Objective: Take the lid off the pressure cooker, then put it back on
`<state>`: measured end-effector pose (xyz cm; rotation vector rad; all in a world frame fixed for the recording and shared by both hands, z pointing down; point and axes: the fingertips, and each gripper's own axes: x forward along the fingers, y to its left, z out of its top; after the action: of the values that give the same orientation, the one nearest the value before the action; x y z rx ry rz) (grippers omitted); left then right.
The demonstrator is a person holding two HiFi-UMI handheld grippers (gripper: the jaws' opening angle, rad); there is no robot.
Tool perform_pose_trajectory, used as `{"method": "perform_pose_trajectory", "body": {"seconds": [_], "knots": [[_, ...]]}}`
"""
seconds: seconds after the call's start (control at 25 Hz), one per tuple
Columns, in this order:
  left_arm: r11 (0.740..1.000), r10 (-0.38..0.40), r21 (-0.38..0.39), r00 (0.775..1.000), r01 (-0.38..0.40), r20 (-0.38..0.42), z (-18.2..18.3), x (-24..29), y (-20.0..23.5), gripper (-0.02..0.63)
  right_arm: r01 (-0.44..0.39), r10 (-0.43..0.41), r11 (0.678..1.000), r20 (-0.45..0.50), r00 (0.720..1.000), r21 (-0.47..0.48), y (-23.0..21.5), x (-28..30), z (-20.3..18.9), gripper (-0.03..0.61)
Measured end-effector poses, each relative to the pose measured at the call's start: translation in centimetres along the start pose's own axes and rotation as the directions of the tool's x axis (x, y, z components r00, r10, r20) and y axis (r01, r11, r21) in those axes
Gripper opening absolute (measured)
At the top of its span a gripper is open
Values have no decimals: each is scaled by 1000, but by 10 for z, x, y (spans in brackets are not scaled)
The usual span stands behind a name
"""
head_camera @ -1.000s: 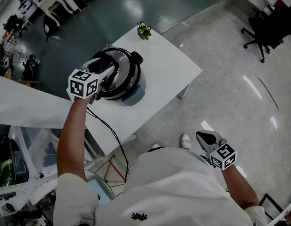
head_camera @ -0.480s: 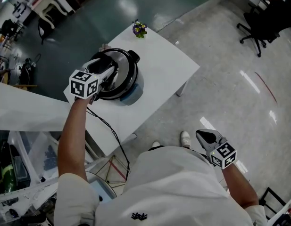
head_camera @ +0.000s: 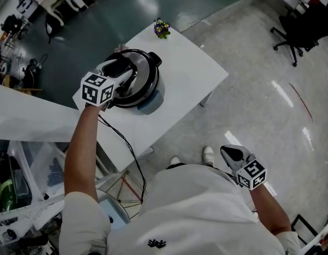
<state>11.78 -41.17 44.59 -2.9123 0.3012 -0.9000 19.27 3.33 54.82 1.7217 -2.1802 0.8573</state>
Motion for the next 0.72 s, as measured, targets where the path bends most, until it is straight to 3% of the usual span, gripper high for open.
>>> {"method": "perform_pose_trajectory", "body": {"seconds": [0.72], "knots": [[999,54,3,999,-54,6,2,-1,3,300,-16,16,1000,-2,1000,-6,-12,-9,0,14]]}}
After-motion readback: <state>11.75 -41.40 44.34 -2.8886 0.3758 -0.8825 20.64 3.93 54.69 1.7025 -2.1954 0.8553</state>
